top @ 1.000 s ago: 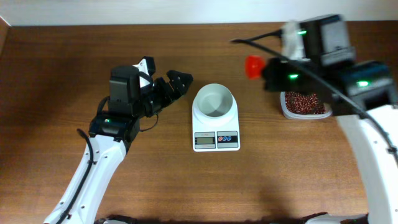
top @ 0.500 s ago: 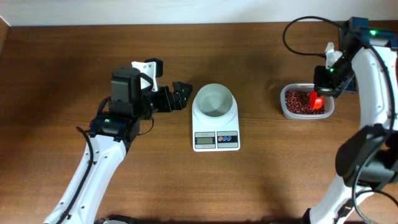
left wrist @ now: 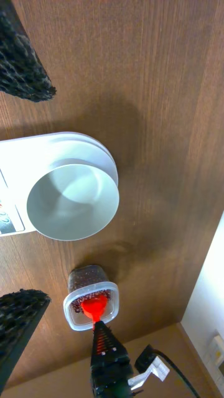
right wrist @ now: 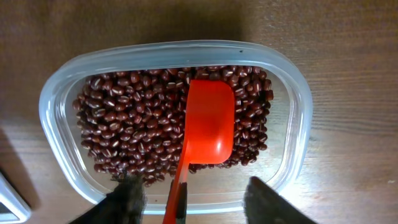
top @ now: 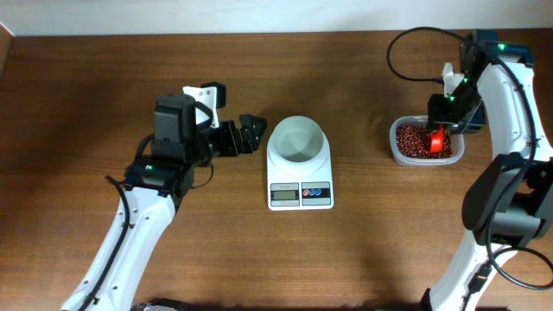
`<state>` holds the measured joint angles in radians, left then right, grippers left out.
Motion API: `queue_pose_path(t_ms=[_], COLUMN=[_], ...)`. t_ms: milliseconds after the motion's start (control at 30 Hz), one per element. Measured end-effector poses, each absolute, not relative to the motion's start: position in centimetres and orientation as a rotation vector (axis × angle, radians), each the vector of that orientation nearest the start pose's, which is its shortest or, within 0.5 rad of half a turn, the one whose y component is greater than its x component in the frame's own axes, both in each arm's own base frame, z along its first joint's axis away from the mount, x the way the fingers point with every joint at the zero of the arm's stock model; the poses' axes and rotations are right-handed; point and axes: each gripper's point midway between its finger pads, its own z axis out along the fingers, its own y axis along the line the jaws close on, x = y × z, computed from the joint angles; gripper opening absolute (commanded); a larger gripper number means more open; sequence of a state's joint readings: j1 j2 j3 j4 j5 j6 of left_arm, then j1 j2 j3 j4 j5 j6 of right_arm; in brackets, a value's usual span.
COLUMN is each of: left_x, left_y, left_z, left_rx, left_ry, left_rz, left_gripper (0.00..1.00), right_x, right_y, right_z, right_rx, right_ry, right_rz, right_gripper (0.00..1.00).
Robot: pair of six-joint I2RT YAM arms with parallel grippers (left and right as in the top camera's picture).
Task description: Scoop item into bowl and weigh 50g on scale
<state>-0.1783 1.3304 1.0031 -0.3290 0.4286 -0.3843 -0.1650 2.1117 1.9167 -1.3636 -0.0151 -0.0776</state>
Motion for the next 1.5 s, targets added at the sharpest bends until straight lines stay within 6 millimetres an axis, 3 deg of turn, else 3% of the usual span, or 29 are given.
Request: queue_pose_path(t_ms=[100,233,400,467,533,733,800,1133,1367,1400,1433,1467,1500], left_x=[37.2,37.2,37.0,37.2,37.3,37.4,37.4,37.5,37.5,37.5,37.5,37.5,37.6], left_y=[-14.0,-14.0,-13.8,-13.4,-13.1,-12.9,-12.9,-12.8,-12.8,-12.8,-12.8,-12.8,-12.6], left_z=[20.7,20.7,20.4,20.2,20.1,20.0,20.0,20.0,20.0,20.0,20.0,20.0,20.0], left_rx=[0.008,0.008,0.000,-0.019,-0.027,-0.036,-0.035,-0.037,-0.037,-0.037,-0.037,-0.036,-0.039], left_ry=[2.272,2.272,2.291,2.293,2.294,2.294,2.294,2.294,2.294,2.294,2.294,2.293,2.293], left_rz=[-0.781,-0.781,-0.775,-0.737,-0.719,-0.698,-0.698,-0.695,-0.694,-0.694,-0.694,-0.689,-0.678], left_gripper=[0.99,0.99,0.97,0.95,0.95,0.96,0.96,0.96,0.99,0.92,0.79,0.39,0.12], right_x=[39.6,39.6,39.4,39.5,39.8,40.3,40.7,40.6,40.6,40.5,40.5,40.5,40.5], right_y=[-6.1,-5.2,-4.8,-5.0,-5.1,-5.3,-5.5,-5.5,-5.6,-5.8,-5.8,-5.9,-5.9], right_z=[10.6,11.1,11.1,11.1,11.1,11.1,10.8,9.9,9.8,9.8,9.8,9.8,9.8], right_rx=[0.158,0.168,0.206,0.222,0.226,0.232,0.232,0.234,0.240,0.237,0.239,0.237,0.238], right_ry=[3.162,3.163,3.174,3.170,3.159,3.135,3.121,3.127,3.128,3.128,3.128,3.128,3.128], right_rz=[0.048,0.103,0.064,0.046,0.039,0.023,0.004,-0.006,-0.014,-0.029,-0.035,-0.037,-0.037], right_gripper=[0.71,0.70,0.56,0.44,0.37,0.38,0.28,0.27,0.04,0.04,0.04,0.04,0.04])
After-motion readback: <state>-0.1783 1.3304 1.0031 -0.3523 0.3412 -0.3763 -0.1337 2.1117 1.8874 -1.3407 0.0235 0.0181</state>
